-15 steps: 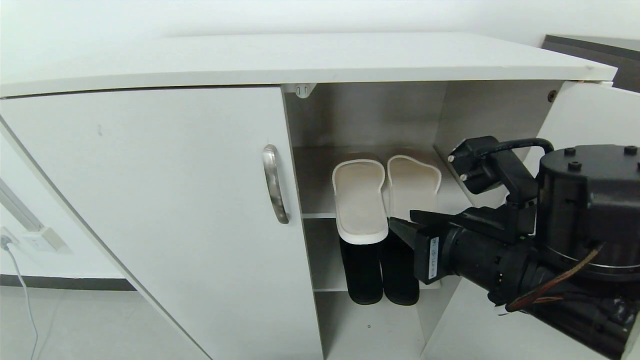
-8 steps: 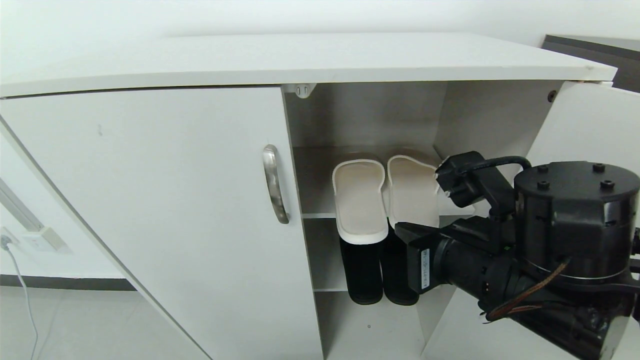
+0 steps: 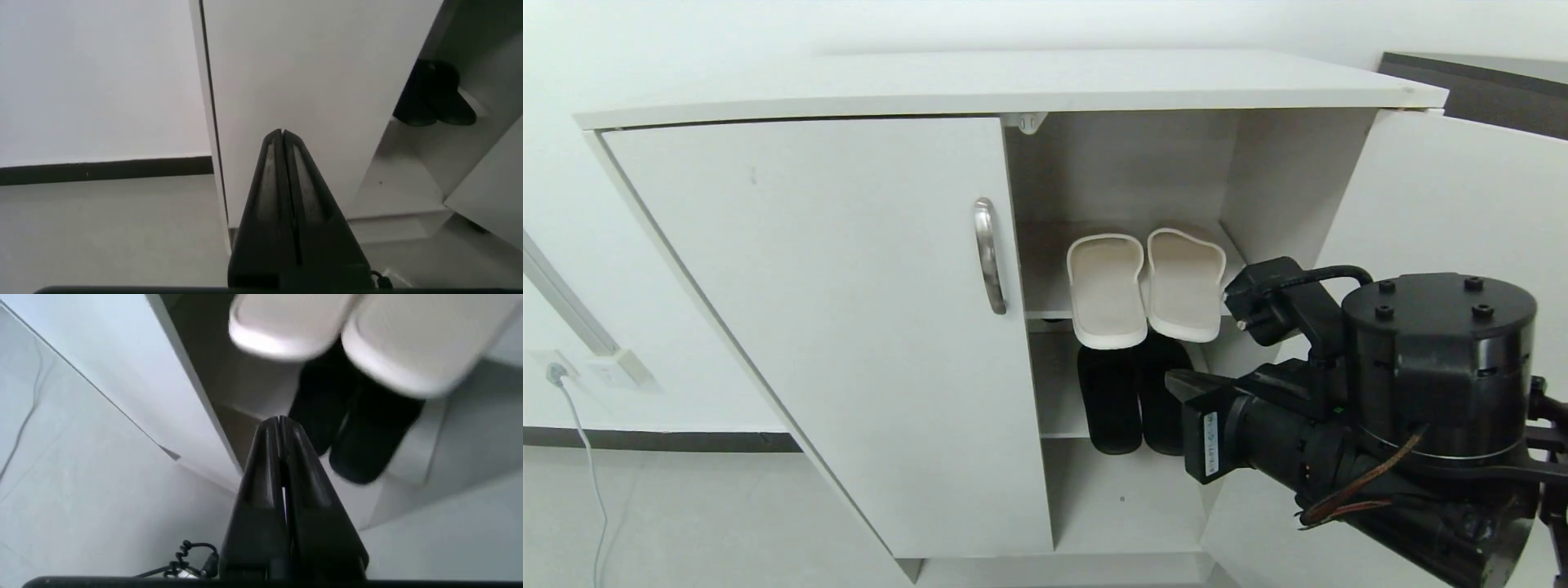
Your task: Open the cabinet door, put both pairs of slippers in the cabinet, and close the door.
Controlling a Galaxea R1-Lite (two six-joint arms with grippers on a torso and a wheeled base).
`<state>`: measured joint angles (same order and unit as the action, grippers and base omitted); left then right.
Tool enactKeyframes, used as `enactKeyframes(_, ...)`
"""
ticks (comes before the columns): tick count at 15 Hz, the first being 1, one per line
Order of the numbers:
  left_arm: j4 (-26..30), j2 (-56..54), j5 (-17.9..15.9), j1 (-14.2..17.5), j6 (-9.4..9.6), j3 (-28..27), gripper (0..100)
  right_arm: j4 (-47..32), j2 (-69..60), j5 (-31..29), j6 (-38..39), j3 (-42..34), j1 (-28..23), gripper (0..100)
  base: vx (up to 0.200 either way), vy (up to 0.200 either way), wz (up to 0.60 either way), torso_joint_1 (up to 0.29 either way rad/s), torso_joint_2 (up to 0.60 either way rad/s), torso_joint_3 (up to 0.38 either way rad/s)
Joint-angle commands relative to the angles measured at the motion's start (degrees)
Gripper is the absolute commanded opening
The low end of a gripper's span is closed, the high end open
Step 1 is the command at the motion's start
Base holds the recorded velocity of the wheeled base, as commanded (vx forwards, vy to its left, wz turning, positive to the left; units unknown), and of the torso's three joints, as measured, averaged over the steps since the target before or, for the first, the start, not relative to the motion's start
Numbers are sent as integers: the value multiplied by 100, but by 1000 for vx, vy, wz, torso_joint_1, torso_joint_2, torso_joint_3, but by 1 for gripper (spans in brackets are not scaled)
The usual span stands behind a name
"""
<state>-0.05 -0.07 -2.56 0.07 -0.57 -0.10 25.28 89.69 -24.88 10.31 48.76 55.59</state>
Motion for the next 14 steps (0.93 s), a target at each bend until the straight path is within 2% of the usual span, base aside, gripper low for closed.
enactKeyframes(1,-4,7,1,-7,-4,1,0,3,31,1,-3,-7,5,0,-200,0,0,2,2,-2)
enactKeyframes(5,-4,7,1,1,-4,1,0,3,75,10,6,-77,-4,0,-200,0,0,4,2,1)
enactKeyframes(8,-4,7,1,1,-4,1,0,284,216,27,23,-157,-66,0,-200,0,0,-2,2,1)
enactKeyframes(14,-4,7,1,1,-13,1,0,1409,963,273,6,-482,-338,0,0,0,0,0,0,0)
